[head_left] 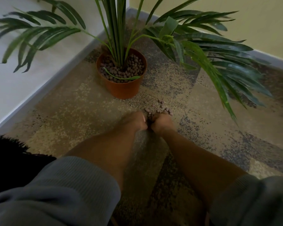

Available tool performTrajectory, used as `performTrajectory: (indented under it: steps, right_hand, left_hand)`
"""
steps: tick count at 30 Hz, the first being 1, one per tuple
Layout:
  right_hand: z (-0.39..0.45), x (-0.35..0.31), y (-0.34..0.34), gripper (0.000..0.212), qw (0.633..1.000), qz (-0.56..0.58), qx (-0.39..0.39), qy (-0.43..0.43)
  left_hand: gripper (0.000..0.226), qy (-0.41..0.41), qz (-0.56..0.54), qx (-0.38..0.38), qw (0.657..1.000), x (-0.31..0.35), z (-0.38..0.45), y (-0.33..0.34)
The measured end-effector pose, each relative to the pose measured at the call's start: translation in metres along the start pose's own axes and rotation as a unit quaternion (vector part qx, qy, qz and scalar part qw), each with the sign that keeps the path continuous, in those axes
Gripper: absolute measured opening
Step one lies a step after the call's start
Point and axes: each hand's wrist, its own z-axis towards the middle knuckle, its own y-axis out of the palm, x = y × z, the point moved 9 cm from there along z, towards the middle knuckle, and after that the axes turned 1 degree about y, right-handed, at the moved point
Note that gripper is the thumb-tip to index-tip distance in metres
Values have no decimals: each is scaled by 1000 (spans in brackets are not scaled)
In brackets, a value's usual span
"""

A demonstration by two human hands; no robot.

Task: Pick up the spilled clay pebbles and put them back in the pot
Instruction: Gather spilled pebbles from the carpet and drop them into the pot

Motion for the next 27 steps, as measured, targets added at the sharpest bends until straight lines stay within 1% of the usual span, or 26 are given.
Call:
performTrajectory:
  steps: [2, 4, 6, 9, 11, 12, 14, 15, 16, 17, 18, 19, 20, 22, 24, 25, 27]
  right_hand:
    - [-2, -7, -3, 15, 1000, -11, -4, -11]
    - [-1, -11, -8, 22, 1000, -6, -5, -17]
    - [0, -6, -9, 26, 999, 34, -15, 16]
    - [5, 7, -7, 26, 984, 158, -19, 85]
    - [3, 15, -1, 26, 959, 250, -26, 128]
    - [2, 15, 1, 24, 952, 272, -30, 140]
    - [2, 23, 6, 16, 915, 361, -34, 175]
    - [1, 26, 10, 13, 878, 430, -35, 209]
    - [1, 27, 14, 9, 849, 478, -30, 224]
    - [1, 27, 19, 5, 834, 495, -44, 239]
    - [-1, 31, 20, 5, 805, 529, -33, 266]
    - [-2, 33, 22, 10, 778, 560, -34, 283]
    - [-4, 31, 22, 13, 765, 574, -39, 289]
    - [-5, 26, 19, 15, 736, 612, -53, 286]
    - [-8, 18, 17, 19, 686, 669, -68, 278]
    - [-8, 14, 16, 19, 667, 690, -76, 272]
    - [-6, 1, 14, 14, 640, 720, -93, 252]
  left_hand:
    - [23, 3, -1, 3, 1000, -1, 1, -1]
    - [21, 1, -12, 7, 1000, -4, 3, -2]
    - [15, -14, -48, -5, 999, -8, 4, 0]
    - [13, -66, -172, -29, 982, -16, 6, 9]
    - [9, -96, -273, -51, 956, -19, 5, 15]
    - [9, -108, -327, -69, 936, -19, 3, 19]
    - [9, -131, -408, -103, 898, -19, -4, 25]
    - [9, -141, -433, -115, 883, -19, -7, 27]
    - [10, -149, -455, -126, 869, -19, -10, 29]
    - [14, -156, -478, -134, 854, -18, -13, 31]
    - [18, -163, -499, -138, 840, -18, -14, 32]
    - [22, -172, -513, -135, 830, -19, -15, 33]
    - [23, -180, -525, -130, 822, -20, -15, 34]
    - [18, -192, -556, -120, 800, -24, -15, 33]
    - [11, -202, -596, -117, 769, -27, -16, 31]
    - [9, -207, -620, -114, 748, -28, -17, 30]
    - [10, -208, -686, -101, 690, -28, -19, 25]
